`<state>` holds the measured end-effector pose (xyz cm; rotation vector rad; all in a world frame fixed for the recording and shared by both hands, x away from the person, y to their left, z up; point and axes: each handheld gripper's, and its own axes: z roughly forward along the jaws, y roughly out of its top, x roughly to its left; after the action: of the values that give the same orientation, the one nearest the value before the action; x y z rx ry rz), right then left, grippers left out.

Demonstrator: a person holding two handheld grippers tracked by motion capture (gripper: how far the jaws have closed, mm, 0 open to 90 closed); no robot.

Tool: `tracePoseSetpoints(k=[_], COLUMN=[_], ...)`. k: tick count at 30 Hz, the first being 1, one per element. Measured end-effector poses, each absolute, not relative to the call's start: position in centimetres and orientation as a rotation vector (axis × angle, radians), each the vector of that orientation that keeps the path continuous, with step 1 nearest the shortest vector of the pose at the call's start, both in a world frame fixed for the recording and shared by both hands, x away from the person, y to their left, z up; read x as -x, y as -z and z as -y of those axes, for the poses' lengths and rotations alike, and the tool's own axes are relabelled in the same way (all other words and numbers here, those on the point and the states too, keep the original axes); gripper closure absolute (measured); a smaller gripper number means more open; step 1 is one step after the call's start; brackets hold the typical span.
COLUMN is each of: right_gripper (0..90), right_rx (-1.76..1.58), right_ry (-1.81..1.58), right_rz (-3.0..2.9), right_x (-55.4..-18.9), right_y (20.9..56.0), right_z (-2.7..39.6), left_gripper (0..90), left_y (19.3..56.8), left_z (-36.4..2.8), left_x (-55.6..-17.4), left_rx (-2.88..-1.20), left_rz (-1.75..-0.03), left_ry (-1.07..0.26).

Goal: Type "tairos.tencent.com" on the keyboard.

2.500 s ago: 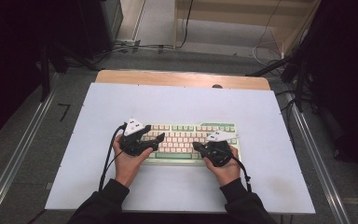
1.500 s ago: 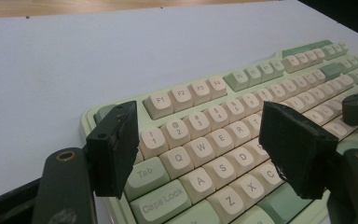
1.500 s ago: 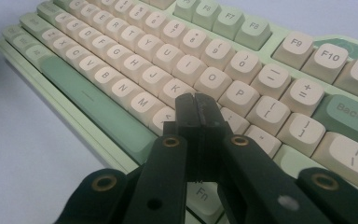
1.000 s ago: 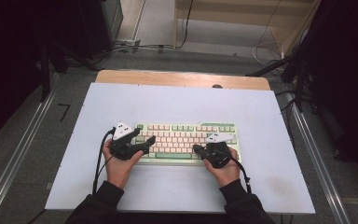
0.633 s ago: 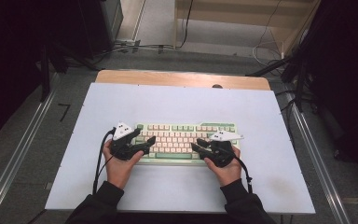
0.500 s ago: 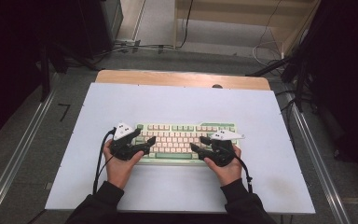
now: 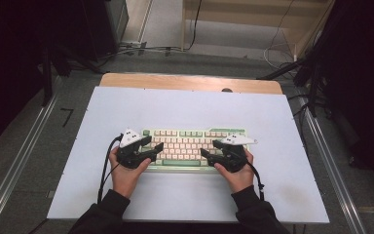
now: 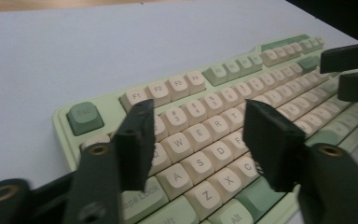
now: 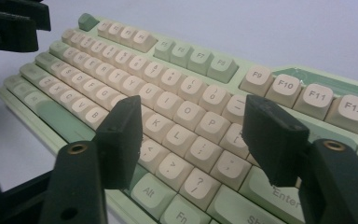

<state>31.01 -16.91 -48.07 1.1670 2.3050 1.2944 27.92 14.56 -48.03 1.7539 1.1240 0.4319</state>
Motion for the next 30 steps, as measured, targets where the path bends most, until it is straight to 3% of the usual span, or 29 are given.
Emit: tracePoseSetpoints(k=[6,8,20,22,23,27,30], right_gripper=[77.2,87.5,86.4,63.4,57.6,48.0,47.3], right_rx=[-1.145,-1.134,-1.122,-1.129,-1.136,-1.158,-1.171], right_ry=[-1.298,-1.291,-1.29,-1.321,-1.324,-1.324,-1.321], right_rz=[-2.329,-2.335,-2.334,-2.327,-2.319,-2.298,-2.289], right_x=[-31.0,-31.1,-31.2,-31.3,-31.3,-31.5,-31.6], right_y=[47.9,47.8,47.6,47.6,47.6,47.7,47.8], right_z=[17.0,17.0,16.9,16.9,16.8,16.8,16.9], left_gripper=[90.0,90.0,90.0,90.0,90.0,90.0,90.0], left_y=[48.2,48.3,48.6,48.7,48.7,48.9,49.0], left_z=[-14.2,-14.0,-13.1,-13.0,-12.9,-12.5,-12.2], left_x=[-27.9,-27.9,-28.0,-28.0,-28.0,-28.0,-28.1], left_rx=[-1.793,-1.808,-1.858,-1.864,-1.866,-1.878,-1.895], left_rz=[-1.056,-1.042,-1.016,-1.016,-1.015,-1.012,-1.009], left_ry=[-0.345,-0.332,-0.294,-0.293,-0.291,-0.286,-0.281])
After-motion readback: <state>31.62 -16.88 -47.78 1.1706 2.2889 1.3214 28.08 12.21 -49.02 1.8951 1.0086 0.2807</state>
